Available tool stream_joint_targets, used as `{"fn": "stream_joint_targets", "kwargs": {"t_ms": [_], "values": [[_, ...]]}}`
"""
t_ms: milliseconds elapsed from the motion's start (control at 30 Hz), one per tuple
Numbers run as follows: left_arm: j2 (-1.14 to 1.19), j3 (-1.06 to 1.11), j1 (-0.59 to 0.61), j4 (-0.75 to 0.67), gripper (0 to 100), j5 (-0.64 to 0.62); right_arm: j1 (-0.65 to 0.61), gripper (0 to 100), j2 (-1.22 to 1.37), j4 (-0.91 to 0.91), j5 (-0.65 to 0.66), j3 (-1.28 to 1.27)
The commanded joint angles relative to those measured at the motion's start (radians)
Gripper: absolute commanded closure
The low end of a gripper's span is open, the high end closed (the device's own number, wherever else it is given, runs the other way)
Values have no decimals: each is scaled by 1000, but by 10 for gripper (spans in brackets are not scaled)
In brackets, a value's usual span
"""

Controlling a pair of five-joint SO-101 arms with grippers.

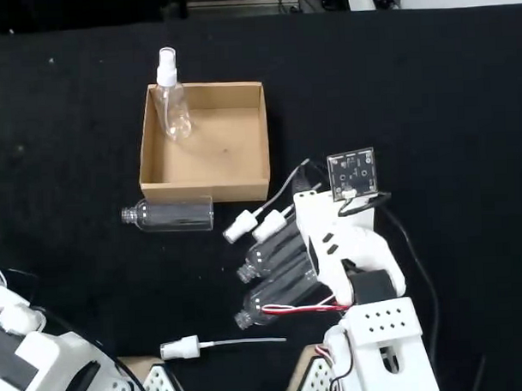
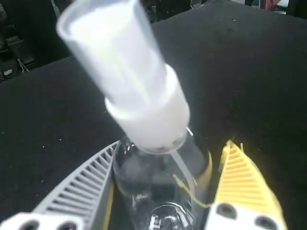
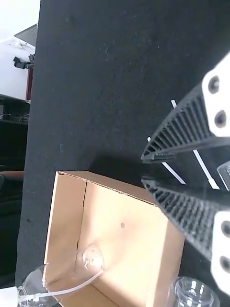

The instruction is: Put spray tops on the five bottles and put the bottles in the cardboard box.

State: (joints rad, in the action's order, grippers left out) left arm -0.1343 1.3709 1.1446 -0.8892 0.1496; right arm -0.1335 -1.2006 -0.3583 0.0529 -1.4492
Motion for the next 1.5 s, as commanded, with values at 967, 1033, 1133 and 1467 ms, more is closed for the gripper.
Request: {"fn": "stream_joint_targets", "kwargs": {"t_ms": [967, 1033, 1133, 1467], "values": [[-247, 7, -25, 155, 701, 3, 5, 966, -31, 31, -2, 1], [-247, -19, -21, 213, 701, 2, 5, 966, -31, 31, -2, 1], [-247, -53, -5, 256, 701, 5, 5, 966, -31, 31, -2, 1], [-247, -62, 4, 261, 701, 6, 5, 966, -31, 29, -2, 1]]}}
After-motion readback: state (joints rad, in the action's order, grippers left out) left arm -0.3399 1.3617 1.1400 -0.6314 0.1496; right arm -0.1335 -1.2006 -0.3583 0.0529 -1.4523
